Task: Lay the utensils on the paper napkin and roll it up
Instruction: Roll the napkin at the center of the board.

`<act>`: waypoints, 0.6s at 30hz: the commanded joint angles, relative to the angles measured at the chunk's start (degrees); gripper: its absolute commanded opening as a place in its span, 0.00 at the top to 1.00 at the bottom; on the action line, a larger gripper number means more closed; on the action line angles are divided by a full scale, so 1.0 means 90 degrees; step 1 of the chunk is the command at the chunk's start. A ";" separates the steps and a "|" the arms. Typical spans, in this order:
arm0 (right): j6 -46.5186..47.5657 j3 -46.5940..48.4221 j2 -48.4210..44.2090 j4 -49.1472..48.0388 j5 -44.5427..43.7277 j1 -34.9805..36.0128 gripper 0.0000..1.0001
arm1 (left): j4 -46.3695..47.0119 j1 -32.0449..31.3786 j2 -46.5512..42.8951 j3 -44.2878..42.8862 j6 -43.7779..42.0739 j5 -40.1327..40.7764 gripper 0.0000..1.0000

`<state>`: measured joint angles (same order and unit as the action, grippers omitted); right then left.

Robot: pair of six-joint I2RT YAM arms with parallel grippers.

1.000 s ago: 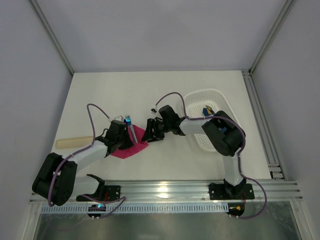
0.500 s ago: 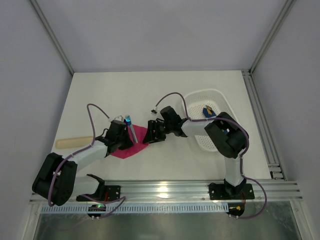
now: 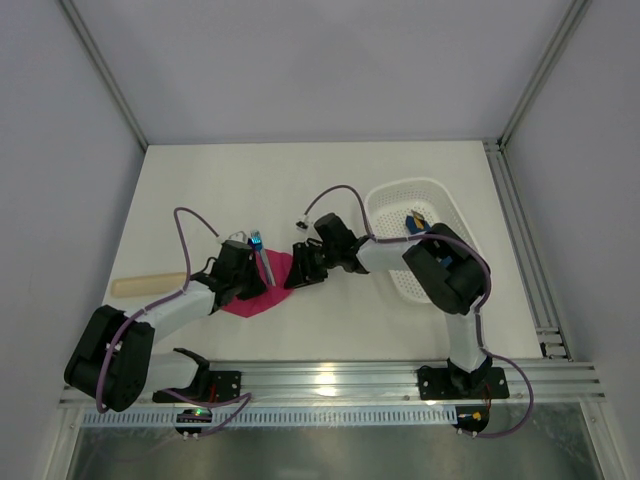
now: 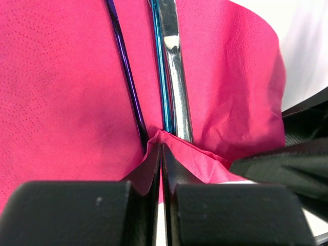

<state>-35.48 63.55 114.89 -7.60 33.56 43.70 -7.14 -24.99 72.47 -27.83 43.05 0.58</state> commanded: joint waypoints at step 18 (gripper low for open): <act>-0.0099 -0.0751 -0.0383 -0.1439 0.0020 0.0027 0.47 | -0.0027 0.0004 -0.0112 -0.0130 -0.0086 0.0024 1.00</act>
<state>-35.22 59.64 113.67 -13.91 33.87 44.25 -7.20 -24.99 72.47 -27.83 43.03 0.58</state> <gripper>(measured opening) 0.525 0.002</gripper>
